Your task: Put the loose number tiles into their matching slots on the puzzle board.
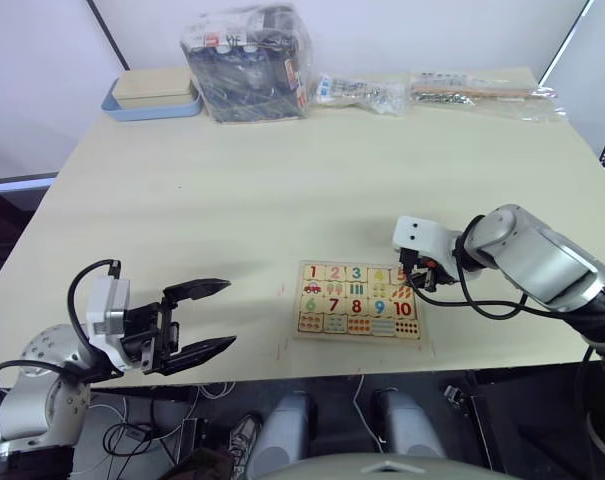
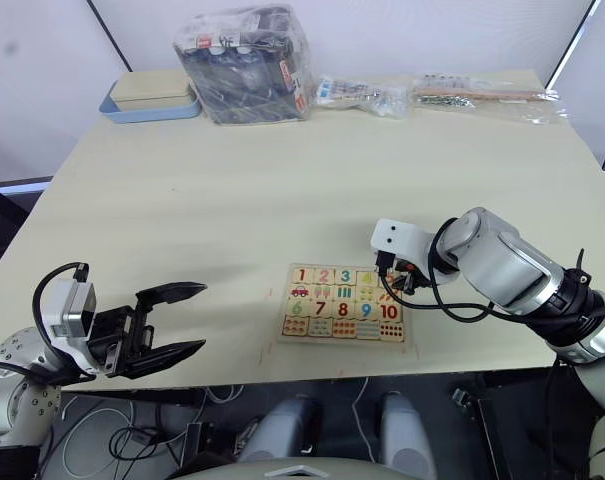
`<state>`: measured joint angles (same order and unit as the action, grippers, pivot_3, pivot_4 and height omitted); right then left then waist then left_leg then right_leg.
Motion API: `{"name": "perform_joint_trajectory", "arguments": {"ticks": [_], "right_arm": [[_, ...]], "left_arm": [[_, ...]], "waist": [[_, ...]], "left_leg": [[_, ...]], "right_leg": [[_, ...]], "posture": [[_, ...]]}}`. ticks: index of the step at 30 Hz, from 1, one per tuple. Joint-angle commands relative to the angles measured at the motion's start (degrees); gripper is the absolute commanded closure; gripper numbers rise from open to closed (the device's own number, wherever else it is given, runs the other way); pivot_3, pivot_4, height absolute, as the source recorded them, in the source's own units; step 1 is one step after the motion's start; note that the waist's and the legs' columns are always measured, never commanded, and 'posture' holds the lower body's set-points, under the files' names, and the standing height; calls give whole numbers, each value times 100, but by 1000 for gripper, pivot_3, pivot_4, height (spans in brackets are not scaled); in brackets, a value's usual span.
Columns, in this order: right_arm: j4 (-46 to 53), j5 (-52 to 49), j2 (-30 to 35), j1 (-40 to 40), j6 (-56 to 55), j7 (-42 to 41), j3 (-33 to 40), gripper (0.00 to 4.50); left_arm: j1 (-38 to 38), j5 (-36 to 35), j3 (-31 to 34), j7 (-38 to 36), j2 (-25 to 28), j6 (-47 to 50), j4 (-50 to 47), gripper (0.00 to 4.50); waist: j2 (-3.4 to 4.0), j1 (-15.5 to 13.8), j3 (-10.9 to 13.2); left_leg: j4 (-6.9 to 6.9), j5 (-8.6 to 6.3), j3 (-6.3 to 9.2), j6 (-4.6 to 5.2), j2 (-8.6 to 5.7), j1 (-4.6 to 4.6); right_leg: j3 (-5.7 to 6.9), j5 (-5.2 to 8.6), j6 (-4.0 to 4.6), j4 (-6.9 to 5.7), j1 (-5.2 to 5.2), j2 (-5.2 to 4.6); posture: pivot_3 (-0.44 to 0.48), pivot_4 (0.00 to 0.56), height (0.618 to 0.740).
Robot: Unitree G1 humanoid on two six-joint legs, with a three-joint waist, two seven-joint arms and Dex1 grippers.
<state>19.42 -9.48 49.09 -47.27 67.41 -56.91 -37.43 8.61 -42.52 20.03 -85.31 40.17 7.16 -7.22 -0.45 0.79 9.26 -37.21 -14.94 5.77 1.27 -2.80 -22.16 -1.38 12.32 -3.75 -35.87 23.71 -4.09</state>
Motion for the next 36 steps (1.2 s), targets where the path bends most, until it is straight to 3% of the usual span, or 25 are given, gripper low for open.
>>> {"name": "perform_joint_trajectory", "arguments": {"ticks": [1, 35, 36], "right_arm": [[137, 7, 14, 14, 10, 36, 80, 3630], [50, 61, -43, -13, -121, 59, 106, 3630], [50, 60, -41, -13, -121, 59, 108, 2604]], "left_arm": [[-31, -75, 58, -49, 35, -6, -35, 0], [-110, -45, 33, -18, 41, 10, -25, 0], [-109, -46, 35, -15, 42, 12, -30, 0]], "waist": [[0, 0, 0], [0, 1, 0], [0, 1, 0]], "left_leg": [[0, 0, 0, 0, 0, 0], [0, 0, 1, 0, 1, 0], [0, 0, 1, 0, 1, 0]], "right_leg": [[0, 0, 0, 0, 0, 0], [0, 0, 0, 0, 0, 1], [0, 0, 0, 0, 0, 1]], "posture": [[0, 150, 740], [0, 150, 740], [0, 150, 740]]}}
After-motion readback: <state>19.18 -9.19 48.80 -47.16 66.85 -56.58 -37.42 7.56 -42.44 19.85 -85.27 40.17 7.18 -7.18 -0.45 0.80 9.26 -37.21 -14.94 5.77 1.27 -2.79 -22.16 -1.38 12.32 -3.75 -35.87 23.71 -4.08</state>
